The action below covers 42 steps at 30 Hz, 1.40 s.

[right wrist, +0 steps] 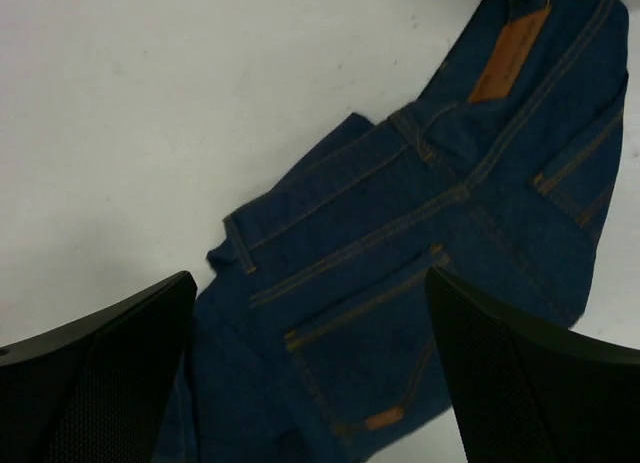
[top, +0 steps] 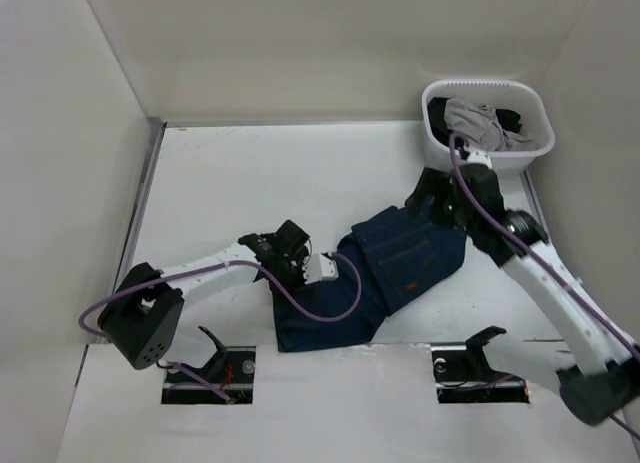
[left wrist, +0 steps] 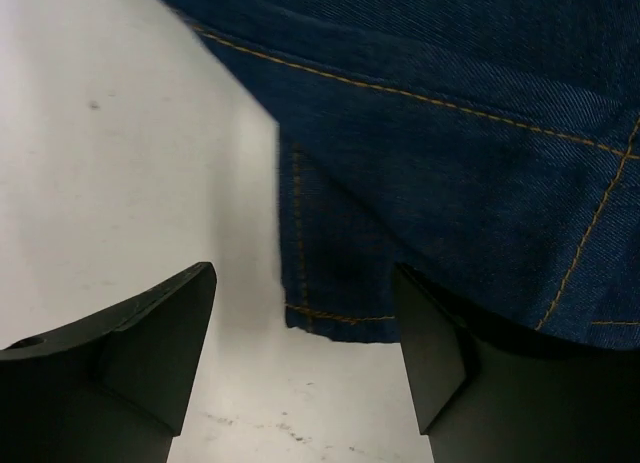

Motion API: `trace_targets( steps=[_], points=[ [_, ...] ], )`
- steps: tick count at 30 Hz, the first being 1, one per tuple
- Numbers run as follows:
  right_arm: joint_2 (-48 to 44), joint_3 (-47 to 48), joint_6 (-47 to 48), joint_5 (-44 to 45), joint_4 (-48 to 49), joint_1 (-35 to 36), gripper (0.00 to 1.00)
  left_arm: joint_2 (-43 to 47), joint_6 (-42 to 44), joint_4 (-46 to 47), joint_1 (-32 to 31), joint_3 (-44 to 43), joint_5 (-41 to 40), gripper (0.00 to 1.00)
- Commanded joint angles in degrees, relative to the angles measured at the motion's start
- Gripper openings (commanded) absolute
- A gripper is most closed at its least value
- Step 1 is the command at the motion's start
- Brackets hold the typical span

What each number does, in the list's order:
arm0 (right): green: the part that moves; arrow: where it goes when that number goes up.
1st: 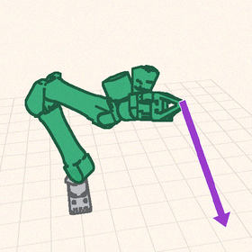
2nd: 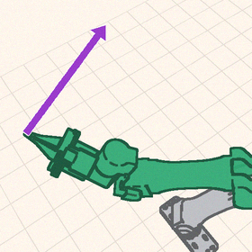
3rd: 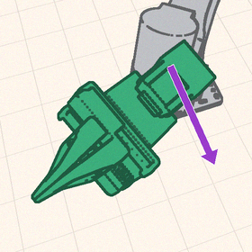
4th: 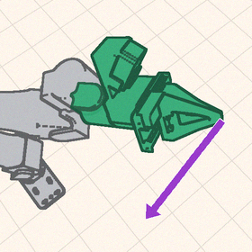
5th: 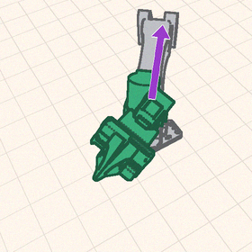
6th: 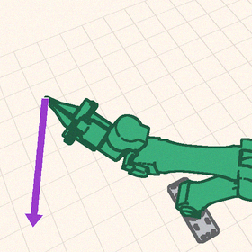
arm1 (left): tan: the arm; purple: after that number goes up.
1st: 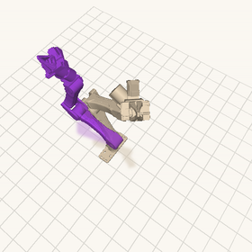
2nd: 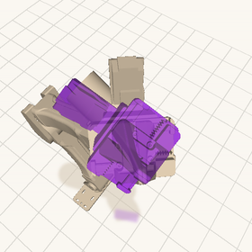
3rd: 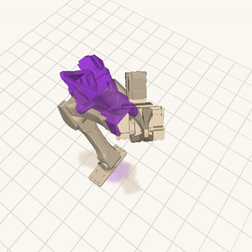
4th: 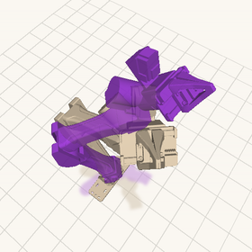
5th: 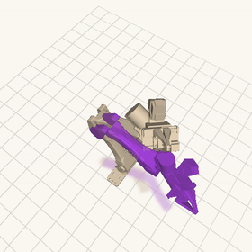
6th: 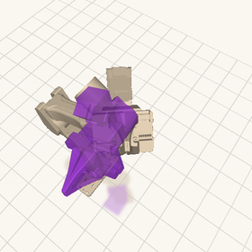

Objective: Fold and stack the trousers
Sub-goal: Flatten the trousers out

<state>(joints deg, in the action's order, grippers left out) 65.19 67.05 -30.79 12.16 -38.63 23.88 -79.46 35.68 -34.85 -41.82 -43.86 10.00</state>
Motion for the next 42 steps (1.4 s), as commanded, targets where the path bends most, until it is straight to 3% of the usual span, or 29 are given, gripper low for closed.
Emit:
trace_targets(
  steps=[1, 4, 7, 13, 19, 21, 25, 27, 32, 35, 38, 42],
  points=[
    [-12.1, -8.4, -9.2, 8.3, -2.3, 5.0, 1.00, 1.0, -0.2, 4.0, -2.9, 2.1, -1.2, 0.70],
    [-14.1, -18.9, -18.2, 8.9, 0.0, 11.2, 1.00, -1.8, -1.0, 6.2, -6.2, 3.9, -1.1, 0.69],
    [-9.1, -22.2, -20.1, 10.3, 7.8, 18.3, 1.00, -5.4, -1.8, 8.3, -7.4, 4.7, -0.5, 0.60],
    [10.5, -16.5, -14.8, 13.4, 11.8, 22.9, 1.00, -7.1, -4.9, 9.5, -2.0, 3.5, -0.2, 0.17],
    [25.1, -10.7, -11.4, 20.2, 12.7, 24.7, 1.00, -2.5, -5.1, 5.6, 7.6, -0.7, 0.7, 0.04],
    [26.6, -9.5, -12.4, 24.6, 11.2, 24.7, 0.72, -1.1, -5.2, 4.7, 9.3, -1.6, 0.6, 0.03],
    [21.8, -9.5, -12.9, 29.4, 11.5, 24.6, 0.12, 2.7, -3.5, 3.0, 16.8, -3.7, -0.6, 0.00],
    [17.3, -9.9, -12.5, 30.5, 11.9, 24.8, 0.00, 3.3, -1.2, 1.8, 23.7, -5.6, -0.7, 0.00],
    [-1.2, -16.0, -13.3, 31.3, 16.9, 24.8, 0.00, 0.0, 3.2, -0.5, 44.0, -13.3, -0.3, 0.00],
    [-14.6, -24.2, -16.7, 31.6, 19.7, 24.9, 0.00, -2.1, 3.7, -2.6, 51.3, -17.4, 0.5, 0.01],
    [-25.7, -32.3, -27.7, 29.9, 13.1, 24.5, 0.01, -4.0, 4.0, -4.5, 55.9, -19.9, 1.8, 0.03],
    [-25.8, -35.4, -38.6, 27.9, -0.4, 23.9, 0.05, -7.3, 3.3, -6.0, 58.5, -23.0, 2.0, 0.03]
  ],
)
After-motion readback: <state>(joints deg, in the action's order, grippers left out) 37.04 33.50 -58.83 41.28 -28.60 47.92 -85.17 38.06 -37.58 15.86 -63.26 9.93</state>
